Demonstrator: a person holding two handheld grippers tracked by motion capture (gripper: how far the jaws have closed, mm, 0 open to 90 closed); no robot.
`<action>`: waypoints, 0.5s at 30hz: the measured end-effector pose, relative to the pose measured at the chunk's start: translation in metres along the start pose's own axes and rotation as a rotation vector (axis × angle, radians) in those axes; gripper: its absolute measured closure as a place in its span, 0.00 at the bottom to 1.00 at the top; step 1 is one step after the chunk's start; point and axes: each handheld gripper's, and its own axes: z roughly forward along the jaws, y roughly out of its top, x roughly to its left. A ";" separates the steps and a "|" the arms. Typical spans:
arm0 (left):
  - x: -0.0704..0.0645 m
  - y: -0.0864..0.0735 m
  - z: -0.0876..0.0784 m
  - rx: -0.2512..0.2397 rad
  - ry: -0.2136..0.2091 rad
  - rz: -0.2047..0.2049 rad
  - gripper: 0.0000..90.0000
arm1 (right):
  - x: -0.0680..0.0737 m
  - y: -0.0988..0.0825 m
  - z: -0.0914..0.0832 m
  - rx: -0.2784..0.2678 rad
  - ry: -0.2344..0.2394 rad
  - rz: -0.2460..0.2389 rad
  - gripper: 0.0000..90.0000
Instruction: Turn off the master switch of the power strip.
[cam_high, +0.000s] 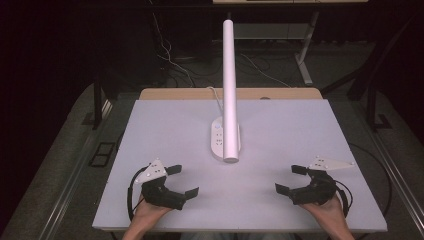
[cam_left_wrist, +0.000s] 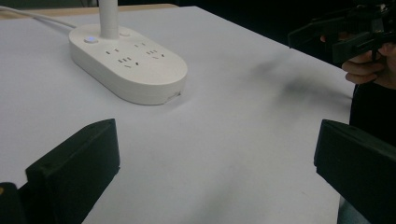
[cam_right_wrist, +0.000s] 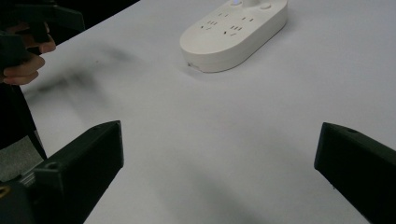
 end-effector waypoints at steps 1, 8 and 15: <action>0.000 0.000 0.000 0.001 0.001 0.001 0.00 | 0.000 0.000 0.000 0.000 0.000 0.000 0.01; 0.000 0.000 0.000 0.005 0.008 0.008 0.00 | 0.000 0.000 -0.001 0.005 0.000 0.005 0.01; 0.002 0.001 -0.001 0.001 0.009 -0.001 0.00 | 0.001 -0.001 0.001 0.027 -0.005 -0.004 0.01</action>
